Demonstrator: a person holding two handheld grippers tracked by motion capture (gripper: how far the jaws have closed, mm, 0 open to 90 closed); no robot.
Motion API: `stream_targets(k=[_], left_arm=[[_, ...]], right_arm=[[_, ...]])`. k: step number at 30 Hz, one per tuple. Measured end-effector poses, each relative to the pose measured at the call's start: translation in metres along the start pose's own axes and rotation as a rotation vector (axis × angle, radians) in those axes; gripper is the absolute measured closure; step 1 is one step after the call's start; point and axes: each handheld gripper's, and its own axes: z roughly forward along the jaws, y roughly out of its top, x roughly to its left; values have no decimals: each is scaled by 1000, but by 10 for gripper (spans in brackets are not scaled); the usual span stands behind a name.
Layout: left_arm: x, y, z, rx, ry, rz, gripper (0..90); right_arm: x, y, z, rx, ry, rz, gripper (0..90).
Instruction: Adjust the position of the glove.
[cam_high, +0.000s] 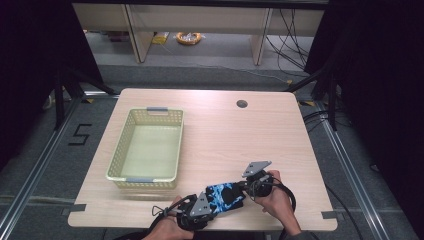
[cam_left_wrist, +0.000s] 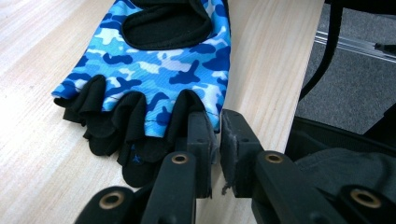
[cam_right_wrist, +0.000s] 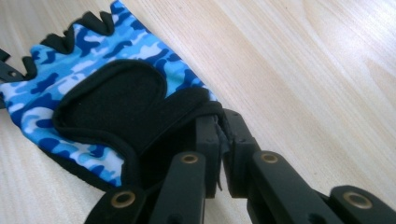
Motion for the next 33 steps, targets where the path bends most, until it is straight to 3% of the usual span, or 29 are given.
stream_targets(k=[5, 8, 9, 11, 14, 15, 17, 18, 19, 22, 24, 25, 27, 28, 29, 31, 32, 33], left_arm=[[0, -1, 0, -14, -7, -12, 788], [0, -3, -4, -20, 2, -20, 767], [3, -3, -6, -14, 15, 1, 757], [5, -5, -8, -27, 16, -12, 720], [8, -8, -12, -41, 5, -30, 697], [10, -8, -14, -44, 11, -18, 663], [8, -10, -17, -73, 14, -62, 620], [7, -11, -19, -78, 24, -65, 604], [9, -11, -22, -54, 32, -47, 585], [6, -13, -22, -74, 30, -115, 492], [6, -13, -21, -36, 35, -109, 458], [6, -13, -19, -37, 39, -99, 446], [4, -13, -15, -27, 38, -122, 431], [4, -13, -13, -12, 52, -113, 424], [4, -12, -12, -11, 49, -102, 418], [3, -11, -8, -5, 46, -128, 418], [3, -10, -7, -5, 54, -109, 417], [3, -9, -6, 5, 63, -121, 415]], right_arm=[[0, -2, 3, -11, -3, 23, 790], [0, -4, 1, -9, -18, 53, 685], [-2, -5, -3, 3, -8, 42, 666], [-5, -8, -6, -42, -21, 39, 616], [-5, -12, -17, -49, -43, 101, 566], [-5, -13, -20, -55, -46, 118, 540], [-5, -13, -24, -94, -38, 163, 516], [-5, -11, -25, -121, -30, 183, 504], [-5, -10, -26, -124, -21, 170, 486], [1, -2, -22, -174, 16, 199, 432], [5, 3, -18, -161, 48, 187, 409], [7, 5, -15, -161, 64, 204, 402], [7, 9, -9, -134, 63, 172, 392], [8, 10, -6, -117, 79, 200, 390], [6, 10, -3, -107, 71, 198, 386], [4, 11, 2, -88, 91, 230, 376], [3, 10, 7, -95, 101, 241, 370], [2, 10, 8, -65, 106, 249, 367]])
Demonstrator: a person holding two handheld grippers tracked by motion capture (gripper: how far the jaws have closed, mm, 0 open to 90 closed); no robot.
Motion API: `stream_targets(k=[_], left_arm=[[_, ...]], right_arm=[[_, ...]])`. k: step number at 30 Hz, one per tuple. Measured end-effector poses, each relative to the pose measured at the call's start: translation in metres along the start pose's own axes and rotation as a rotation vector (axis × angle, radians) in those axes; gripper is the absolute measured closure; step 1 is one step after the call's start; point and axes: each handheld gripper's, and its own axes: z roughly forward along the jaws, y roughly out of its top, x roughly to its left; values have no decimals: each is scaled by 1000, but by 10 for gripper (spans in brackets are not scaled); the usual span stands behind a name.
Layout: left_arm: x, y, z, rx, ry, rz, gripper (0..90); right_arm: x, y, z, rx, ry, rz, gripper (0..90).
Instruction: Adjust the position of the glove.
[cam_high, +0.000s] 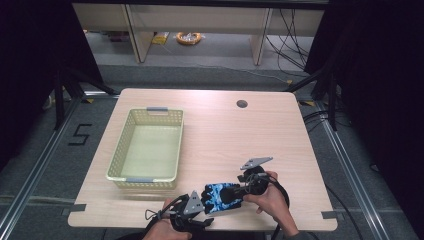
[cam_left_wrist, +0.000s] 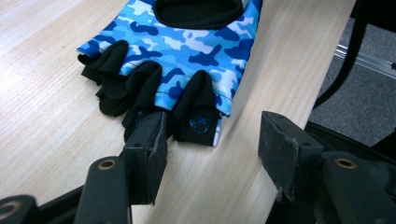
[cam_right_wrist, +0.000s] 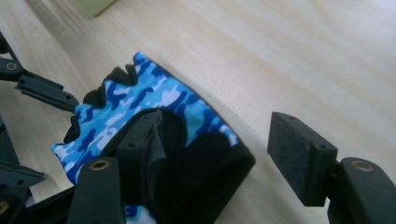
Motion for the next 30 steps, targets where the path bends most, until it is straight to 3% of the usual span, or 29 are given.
stream_targets(k=[1, 3, 6, 8, 10, 11, 12, 14, 17, 18, 19, 20, 23, 25, 26, 28, 30], left_arm=[[-1, 0, 1, -5, -6, -13, 409], [-1, 2, 2, 2, 11, -2, 408], [2, 3, 3, 16, 19, 17, 430], [5, 4, 3, 6, 29, 14, 474], [7, 4, 4, -5, 33, -2, 509], [10, 5, 3, 6, 43, 28, 530], [10, 5, 4, 3, 44, 9, 547], [10, 5, 4, 2, 41, 32, 583], [6, 6, 5, -5, 38, 32, 648], [7, 7, 4, 3, 43, 59, 665], [6, 7, 5, 11, 36, 38, 686], [6, 8, 5, 13, 44, 51, 703], [4, 8, 4, 10, 68, 81, 775], [4, 8, 4, 6, 79, 93, 803], [3, 7, 5, 2, 81, 74, 811], [3, 6, 5, -3, 84, 74, 819], [4, 7, 5, -2, 71, 71, 824]], right_arm=[[-2, -1, 5, -2, 19, 8, 364], [-3, -3, 10, 32, 23, 29, 364], [-5, -5, 14, 29, 28, 60, 396], [-5, -5, 13, 31, 58, 38, 450], [-4, -5, 12, 39, 60, 31, 474], [-4, -5, 12, 42, 59, 36, 480], [-4, -6, 12, 38, 54, 38, 491], [-2, -6, 11, 58, 47, 70, 515], [-2, -7, 12, 30, 55, 57, 560], [-3, -8, 12, 38, 58, 49, 568], [-1, -8, 12, 25, 50, 47, 578], [-1, -9, 12, 27, 52, 42, 588], [0, -11, 11, 30, 51, 75, 638], [-1, -12, 11, 12, 55, 68, 654], [-1, -12, 11, 22, 57, 58, 660], [1, -12, 10, 19, 45, 60, 676], [4, -13, 11, -14, 31, 55, 712]])
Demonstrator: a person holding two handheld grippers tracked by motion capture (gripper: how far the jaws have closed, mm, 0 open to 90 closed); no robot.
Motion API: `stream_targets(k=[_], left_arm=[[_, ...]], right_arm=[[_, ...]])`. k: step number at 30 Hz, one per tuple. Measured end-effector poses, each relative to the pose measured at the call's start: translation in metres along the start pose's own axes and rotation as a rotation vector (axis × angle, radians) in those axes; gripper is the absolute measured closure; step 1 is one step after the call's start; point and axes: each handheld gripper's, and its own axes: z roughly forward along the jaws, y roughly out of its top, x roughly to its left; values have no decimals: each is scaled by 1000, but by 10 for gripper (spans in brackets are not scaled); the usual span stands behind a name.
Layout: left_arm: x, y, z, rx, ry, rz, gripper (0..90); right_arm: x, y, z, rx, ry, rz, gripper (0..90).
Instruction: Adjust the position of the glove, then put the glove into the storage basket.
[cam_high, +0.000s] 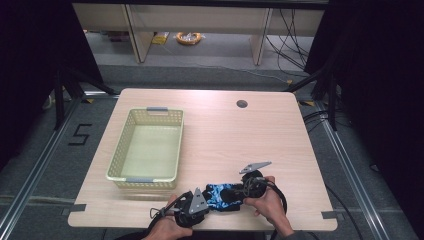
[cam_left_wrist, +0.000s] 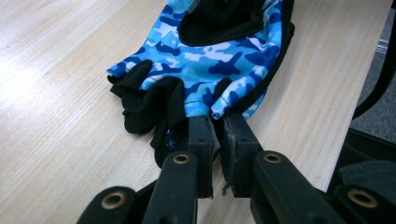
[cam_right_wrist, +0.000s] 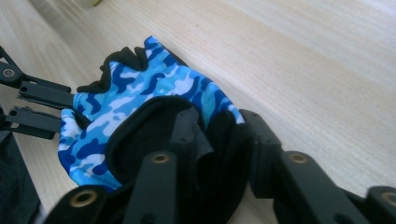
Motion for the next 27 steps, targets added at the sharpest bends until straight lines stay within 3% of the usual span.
stream_targets(k=[2, 3, 5, 9, 11, 18, 19, 21, 22, 23, 24, 27], left_arm=[[0, 1, -1, -13, 6, 8, 832], [-2, 1, 0, -22, -3, -23, 834], [0, 2, -2, -10, 11, 5, 837], [2, 5, -5, -18, 9, 11, 838], [3, 6, -6, -28, -1, -1, 838], [4, 8, -14, -61, 3, -11, 837], [4, 8, -15, -74, 3, -7, 837], [5, 8, -19, -56, 7, -6, 837], [5, 8, -19, -67, 4, -12, 837], [4, 9, -20, -80, 2, -21, 837], [6, 10, -22, -76, 10, 7, 837], [7, 11, -25, -73, 10, -7, 836]], right_arm=[[1, 0, -2, 1, -12, -17, 776], [2, -1, -3, -11, -7, -20, 792], [4, -2, -2, -26, -15, -26, 798], [4, -1, -6, -27, -12, -43, 805], [5, -1, -6, -59, -8, -39, 807], [9, 3, -15, -77, -7, -57, 807], [10, 2, -13, -102, -12, -61, 807], [11, 3, -14, -113, -13, -74, 807], [12, 5, -17, -82, -3, -73, 808], [13, 5, -18, -86, -4, -70, 808], [13, 5, -17, -105, -2, -71, 807], [15, 7, -21, -97, 4, -67, 807]])
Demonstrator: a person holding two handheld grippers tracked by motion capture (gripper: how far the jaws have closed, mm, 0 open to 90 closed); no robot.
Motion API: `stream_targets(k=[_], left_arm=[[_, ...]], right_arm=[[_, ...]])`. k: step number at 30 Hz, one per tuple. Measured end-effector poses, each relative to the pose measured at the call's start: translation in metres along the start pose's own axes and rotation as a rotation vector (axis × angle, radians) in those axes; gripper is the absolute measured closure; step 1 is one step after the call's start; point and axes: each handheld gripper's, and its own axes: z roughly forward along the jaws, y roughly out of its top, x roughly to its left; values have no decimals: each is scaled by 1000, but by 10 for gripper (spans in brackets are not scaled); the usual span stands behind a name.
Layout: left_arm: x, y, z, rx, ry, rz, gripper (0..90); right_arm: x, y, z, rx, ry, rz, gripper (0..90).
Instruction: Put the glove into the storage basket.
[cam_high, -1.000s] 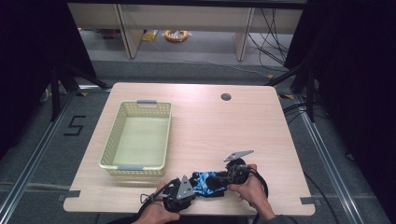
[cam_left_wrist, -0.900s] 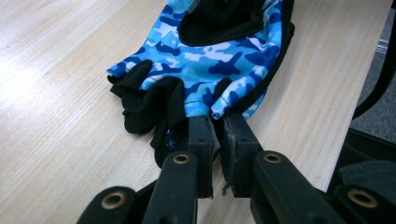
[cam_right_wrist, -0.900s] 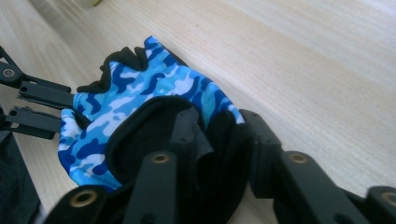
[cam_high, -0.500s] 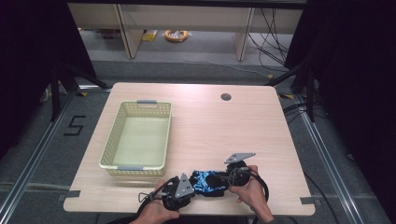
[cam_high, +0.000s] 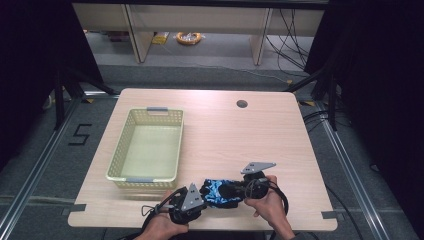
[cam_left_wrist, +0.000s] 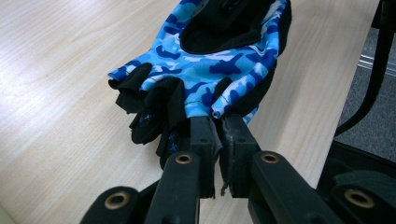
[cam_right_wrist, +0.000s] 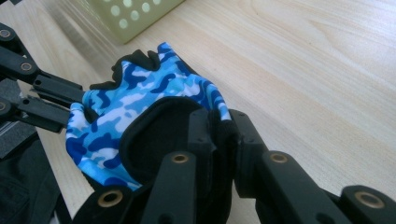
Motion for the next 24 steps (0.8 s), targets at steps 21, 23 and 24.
stream_targets(k=[21, 23, 24], left_arm=[[40, 28, -54, -50, 58, -13, 838], [46, 29, -61, -60, 69, -15, 838], [49, 29, -65, -54, 68, -12, 838]], right_arm=[[22, 58, -16, -128, -11, -72, 807], [28, 68, -15, -132, -2, -82, 807], [30, 72, -14, -138, -8, -89, 807]])
